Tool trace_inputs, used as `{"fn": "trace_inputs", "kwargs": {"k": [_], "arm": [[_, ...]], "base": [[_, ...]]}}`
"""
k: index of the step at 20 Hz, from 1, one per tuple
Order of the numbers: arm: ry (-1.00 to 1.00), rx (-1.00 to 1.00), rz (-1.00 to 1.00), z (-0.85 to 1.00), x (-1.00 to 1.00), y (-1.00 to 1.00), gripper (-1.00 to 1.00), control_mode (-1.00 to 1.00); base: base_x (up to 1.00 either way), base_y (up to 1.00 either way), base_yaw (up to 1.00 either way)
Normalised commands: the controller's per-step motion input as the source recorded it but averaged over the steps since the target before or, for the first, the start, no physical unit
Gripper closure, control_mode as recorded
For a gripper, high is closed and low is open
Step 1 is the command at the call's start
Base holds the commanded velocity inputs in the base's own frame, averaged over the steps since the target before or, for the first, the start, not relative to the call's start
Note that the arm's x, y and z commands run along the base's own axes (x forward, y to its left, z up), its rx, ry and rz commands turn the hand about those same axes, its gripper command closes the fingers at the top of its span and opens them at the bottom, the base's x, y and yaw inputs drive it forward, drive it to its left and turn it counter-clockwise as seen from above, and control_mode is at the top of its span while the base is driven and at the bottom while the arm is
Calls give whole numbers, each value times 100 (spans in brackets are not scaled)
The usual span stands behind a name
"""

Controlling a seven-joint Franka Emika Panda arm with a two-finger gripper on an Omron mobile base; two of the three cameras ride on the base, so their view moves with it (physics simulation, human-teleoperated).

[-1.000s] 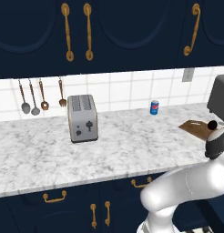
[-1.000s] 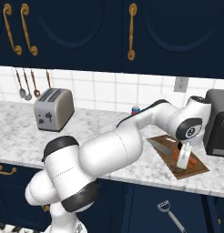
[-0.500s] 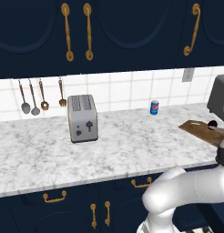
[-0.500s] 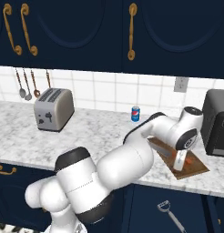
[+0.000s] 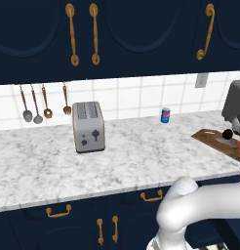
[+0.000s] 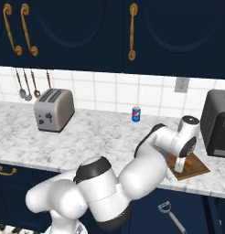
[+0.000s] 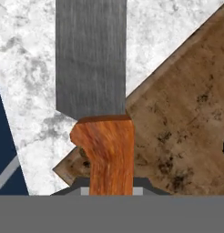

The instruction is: Place the appropriate cutting tool for cutting the avocado skin on the cutting board.

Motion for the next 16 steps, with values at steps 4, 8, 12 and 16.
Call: {"fn": "trace_inputs", "kwargs": {"k": [4, 8, 12, 16], "arm": [[0, 2, 7, -51, 18, -21, 100, -100], [0, 2, 6, -41, 34, -1, 100, -100], [0, 0, 5, -66, 20, 4, -100, -100], [-2, 0, 0, -21, -20, 18, -100, -100]], "base": [[0, 0, 0], [0, 0, 0], [0, 0, 0], [0, 0, 0]]}}
